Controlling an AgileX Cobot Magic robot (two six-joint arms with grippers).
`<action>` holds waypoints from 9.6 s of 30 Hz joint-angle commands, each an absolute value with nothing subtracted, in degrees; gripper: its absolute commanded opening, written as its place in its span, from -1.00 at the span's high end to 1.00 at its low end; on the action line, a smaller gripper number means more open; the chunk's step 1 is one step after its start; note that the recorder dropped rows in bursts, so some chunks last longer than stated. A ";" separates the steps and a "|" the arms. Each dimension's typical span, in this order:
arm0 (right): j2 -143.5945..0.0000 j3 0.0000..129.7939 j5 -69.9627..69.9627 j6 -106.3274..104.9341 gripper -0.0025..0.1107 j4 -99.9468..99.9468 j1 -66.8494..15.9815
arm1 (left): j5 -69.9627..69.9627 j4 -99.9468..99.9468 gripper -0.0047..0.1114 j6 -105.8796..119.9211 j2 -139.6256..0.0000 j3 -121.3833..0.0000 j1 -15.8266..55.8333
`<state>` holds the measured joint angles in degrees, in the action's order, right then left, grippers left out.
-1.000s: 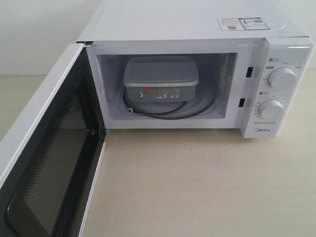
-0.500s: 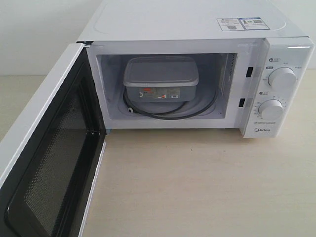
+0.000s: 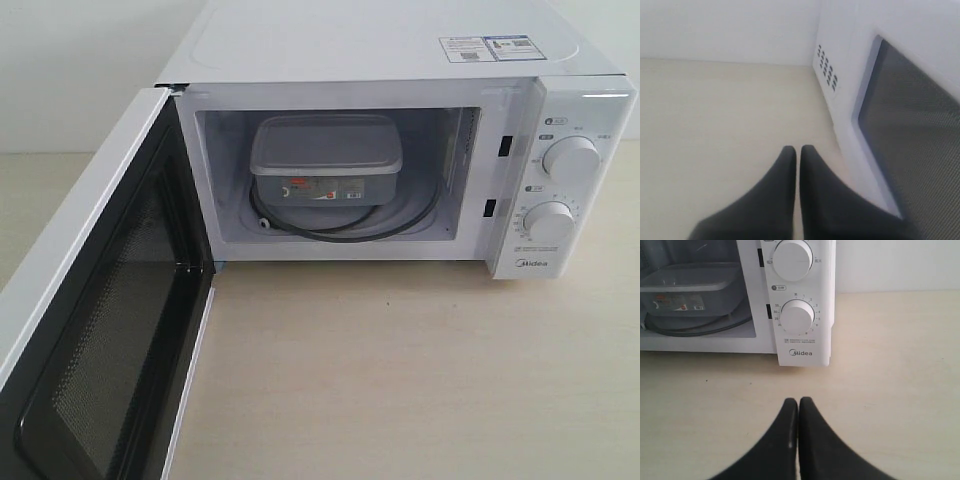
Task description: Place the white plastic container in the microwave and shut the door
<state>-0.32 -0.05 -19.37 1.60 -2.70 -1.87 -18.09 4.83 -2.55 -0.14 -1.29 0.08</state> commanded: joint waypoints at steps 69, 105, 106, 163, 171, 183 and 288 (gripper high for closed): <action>0.00 0.00 -19.19 1.48 0.96 -2.32 -1.71 | -69.96 39.97 0.85 69.42 -60.94 -48.91 5.24; 0.00 0.00 -14.21 0.00 0.96 -2.30 -1.71 | -54.40 67.92 0.85 92.37 -72.31 -47.63 13.43; 0.00 0.00 -12.28 0.00 0.96 -2.30 -1.71 | -54.04 67.92 0.85 92.37 -72.31 -47.63 13.43; -5.02 9.49 21.57 37.73 0.96 15.55 -1.71 | -38.03 99.59 0.85 122.11 -91.91 -57.27 13.43; -22.30 15.69 20.03 77.91 0.96 52.43 -1.85 | -43.10 94.98 0.85 118.26 -87.59 -57.27 13.29; -45.63 15.69 31.11 103.42 0.96 76.55 -1.85 | -43.54 87.32 0.85 102.90 -79.52 -57.27 13.29; -67.30 31.58 20.57 -48.54 0.96 -63.25 -36.49 | -42.93 72.15 0.85 84.81 -71.63 -57.27 13.29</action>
